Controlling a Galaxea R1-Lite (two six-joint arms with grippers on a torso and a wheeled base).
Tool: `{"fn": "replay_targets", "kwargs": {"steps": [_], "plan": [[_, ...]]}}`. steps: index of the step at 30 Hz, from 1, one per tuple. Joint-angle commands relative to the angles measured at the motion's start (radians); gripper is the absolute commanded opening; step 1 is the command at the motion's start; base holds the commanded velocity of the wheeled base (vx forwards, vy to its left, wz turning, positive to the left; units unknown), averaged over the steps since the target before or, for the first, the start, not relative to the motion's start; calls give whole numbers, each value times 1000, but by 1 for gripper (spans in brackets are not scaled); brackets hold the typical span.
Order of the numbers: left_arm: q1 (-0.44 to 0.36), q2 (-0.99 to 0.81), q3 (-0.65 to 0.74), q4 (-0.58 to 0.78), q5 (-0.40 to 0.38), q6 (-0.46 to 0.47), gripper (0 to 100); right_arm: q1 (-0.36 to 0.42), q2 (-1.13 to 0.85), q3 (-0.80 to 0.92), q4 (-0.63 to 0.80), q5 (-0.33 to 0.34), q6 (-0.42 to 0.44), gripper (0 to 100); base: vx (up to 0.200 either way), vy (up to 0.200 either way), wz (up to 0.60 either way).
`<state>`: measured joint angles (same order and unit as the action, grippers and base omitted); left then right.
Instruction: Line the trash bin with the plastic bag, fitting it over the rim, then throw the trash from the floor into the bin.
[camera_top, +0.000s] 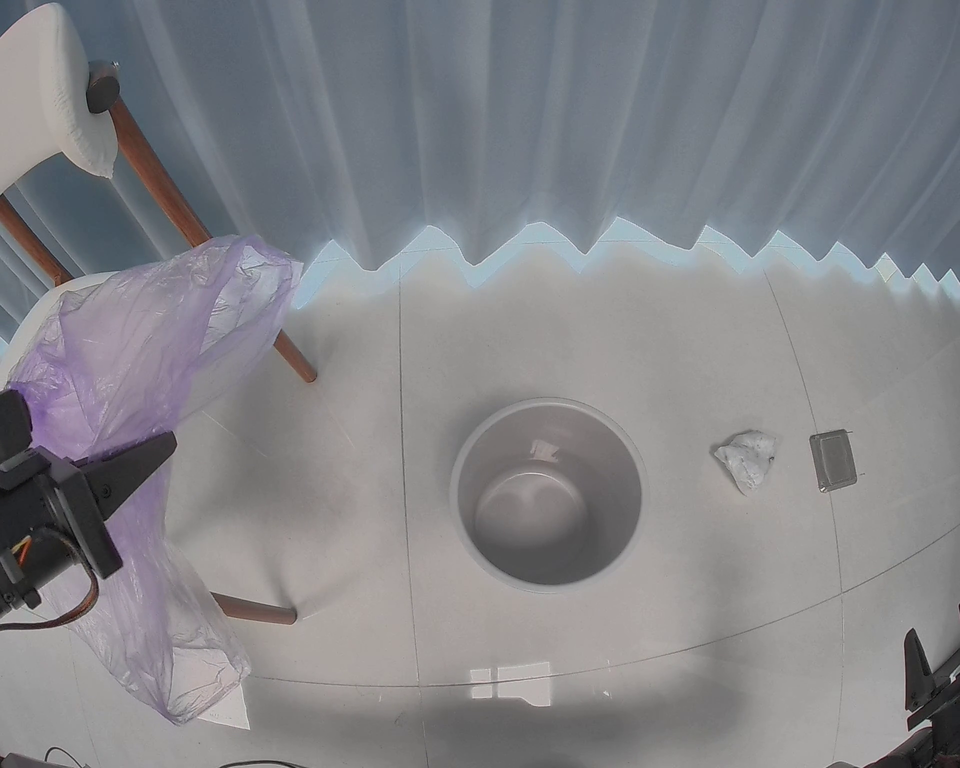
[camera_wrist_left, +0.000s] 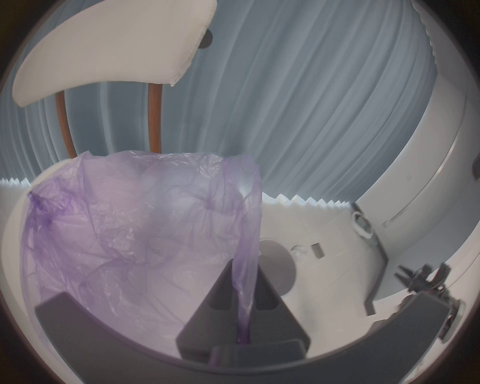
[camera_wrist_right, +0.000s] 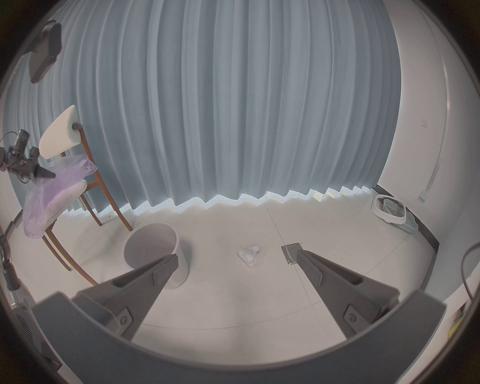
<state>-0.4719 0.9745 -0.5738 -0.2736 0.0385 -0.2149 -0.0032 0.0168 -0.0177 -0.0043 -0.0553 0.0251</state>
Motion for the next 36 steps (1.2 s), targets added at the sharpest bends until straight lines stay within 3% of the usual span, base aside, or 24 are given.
{"fn": "replay_targets", "kwargs": {"steps": [1, 9, 18, 23, 28, 36], "plan": [[-11, -77, 8, 5, -25, -54, 0, 0, -15, 18, 0, 0, -1, 100, 0, 0, 0], [-10, -85, 9, 1, -19, -216, 0, 0, -15, 18, 0, 0, -1, 100, 0, 0, 0], [-25, -74, 2, 4, -43, -255, 0, 0, -15, 18, 0, 0, -2, 100, 0, 0, 0], [-68, -71, -9, 1, -146, -255, 0, 0, -15, 18, -2, 0, -1, 100, 0, 0, 0], [-70, -69, -11, 1, -296, -256, 0, 0, -15, 18, -2, 0, 6, 100, 0, 0, 0], [-63, -60, -14, -2, -448, -278, 0, 0, -15, 18, -2, -1, 12, 100, 0, 0, 0]]}}
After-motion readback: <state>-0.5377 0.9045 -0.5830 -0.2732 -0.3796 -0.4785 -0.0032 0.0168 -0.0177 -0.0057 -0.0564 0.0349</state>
